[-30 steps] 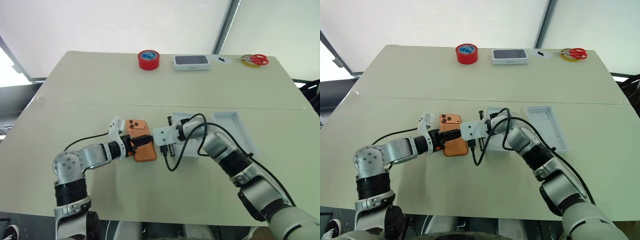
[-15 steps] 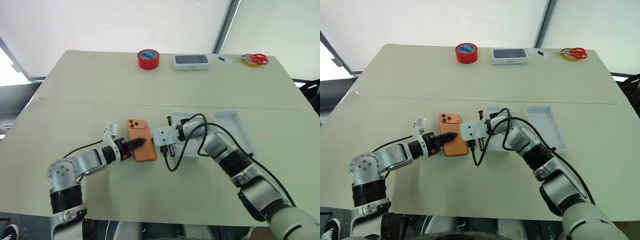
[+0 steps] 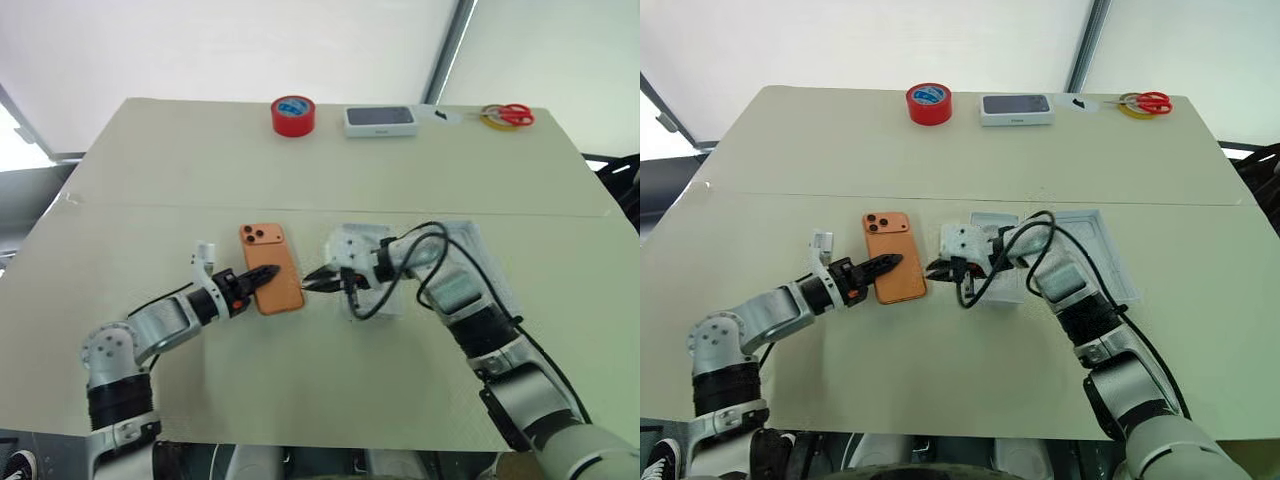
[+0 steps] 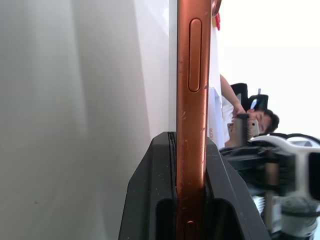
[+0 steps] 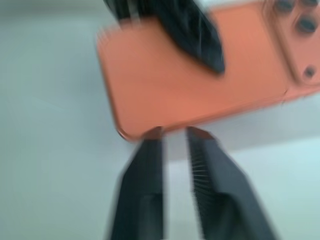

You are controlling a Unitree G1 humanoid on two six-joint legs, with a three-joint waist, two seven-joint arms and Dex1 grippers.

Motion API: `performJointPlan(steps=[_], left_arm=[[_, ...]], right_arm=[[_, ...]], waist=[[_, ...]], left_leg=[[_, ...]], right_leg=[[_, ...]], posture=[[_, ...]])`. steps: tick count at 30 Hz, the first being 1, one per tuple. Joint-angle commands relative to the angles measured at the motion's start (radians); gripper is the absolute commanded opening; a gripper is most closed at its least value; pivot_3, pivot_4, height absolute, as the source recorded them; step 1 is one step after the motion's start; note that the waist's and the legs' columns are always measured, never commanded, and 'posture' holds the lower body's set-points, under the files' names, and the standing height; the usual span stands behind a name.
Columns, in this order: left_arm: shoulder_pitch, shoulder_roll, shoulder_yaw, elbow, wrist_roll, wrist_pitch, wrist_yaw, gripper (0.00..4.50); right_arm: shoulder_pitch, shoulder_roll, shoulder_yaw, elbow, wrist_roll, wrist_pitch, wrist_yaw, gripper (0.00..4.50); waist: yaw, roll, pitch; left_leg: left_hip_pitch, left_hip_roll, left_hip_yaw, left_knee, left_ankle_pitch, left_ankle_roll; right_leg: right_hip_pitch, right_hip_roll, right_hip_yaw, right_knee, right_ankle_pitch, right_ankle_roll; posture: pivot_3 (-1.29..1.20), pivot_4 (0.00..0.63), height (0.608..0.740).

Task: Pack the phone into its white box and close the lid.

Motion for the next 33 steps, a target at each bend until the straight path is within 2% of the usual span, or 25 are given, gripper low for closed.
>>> performJointPlan(steps=[1,4,9,16,22,25,27,33], left_arm=[[0.000,0.038,-0.029,-0.075,0.043,-0.064,-0.162,0.00],[-0.008,0.052,-0.040,-0.064,0.046,-0.078,-0.211,0.00],[-0.025,0.065,-0.074,-0.051,0.057,-0.075,-0.264,0.00],[-0.068,0.053,-0.096,-0.020,0.045,-0.061,-0.260,0.00],[-0.086,0.040,-0.107,-0.021,0.047,-0.054,-0.245,0.00],[-0.100,0.029,-0.098,-0.020,0.041,-0.061,-0.226,0.00],[-0.104,0.027,-0.096,-0.021,0.036,-0.059,-0.218,0.00],[-0.120,0.013,-0.098,-0.022,0.044,-0.072,-0.193,0.00]], right_arm=[[0.074,-0.103,-0.040,-0.108,0.059,-0.020,0.064,1.87],[0.142,-0.180,-0.053,-0.162,0.079,-0.026,0.079,1.87],[0.221,-0.259,-0.056,-0.142,0.007,-0.171,0.025,1.87],[0.236,-0.264,-0.060,-0.132,-0.018,-0.203,-0.054,1.87],[0.264,-0.282,-0.052,-0.143,-0.024,-0.204,-0.064,1.87],[0.275,-0.291,-0.052,-0.155,-0.015,-0.184,-0.060,1.01],[0.275,-0.293,-0.046,-0.150,-0.026,-0.192,-0.065,0.08],[0.247,-0.244,-0.046,-0.177,0.001,-0.142,-0.103,0.08]], waist=[[0.006,0.000,0.000],[0.002,0.000,0.000],[-0.003,0.001,0.001],[0.001,0.001,0.001],[0.003,0.001,0.001],[0.002,0.001,0.001],[0.002,0.001,0.001],[0.001,0.001,0.001]], left_leg=[[0.000,0.000,0.000,0.000,0.000,0.000],[0.000,0.000,0.000,0.000,-0.001,0.002],[0.000,0.001,0.000,-0.001,-0.001,0.002],[0.000,0.001,0.000,0.000,-0.001,0.002],[0.000,0.001,0.000,0.000,-0.001,0.002],[0.000,0.001,0.000,0.001,-0.001,0.002],[0.000,0.001,0.000,0.001,-0.001,0.002],[0.000,0.001,0.000,0.002,0.000,0.002]], right_leg=[[0.000,0.000,0.000,-0.001,0.000,0.000],[0.002,-0.001,0.000,-0.005,0.000,0.000],[0.002,-0.001,0.000,-0.005,0.000,0.000],[0.002,-0.001,0.000,-0.005,0.000,0.000],[0.002,-0.001,-0.001,-0.005,0.000,0.000],[0.003,0.000,-0.001,-0.005,0.000,0.000],[0.003,0.000,-0.001,-0.004,0.000,0.000],[0.003,0.000,-0.001,-0.004,0.000,0.000]], posture=[[0.00,0.150,0.740],[0.00,0.150,0.740],[0.00,0.150,0.740],[0.00,0.150,0.740],[0.00,0.150,0.740],[0.00,0.150,0.740],[0.00,0.150,0.740],[0.00,0.150,0.740]])
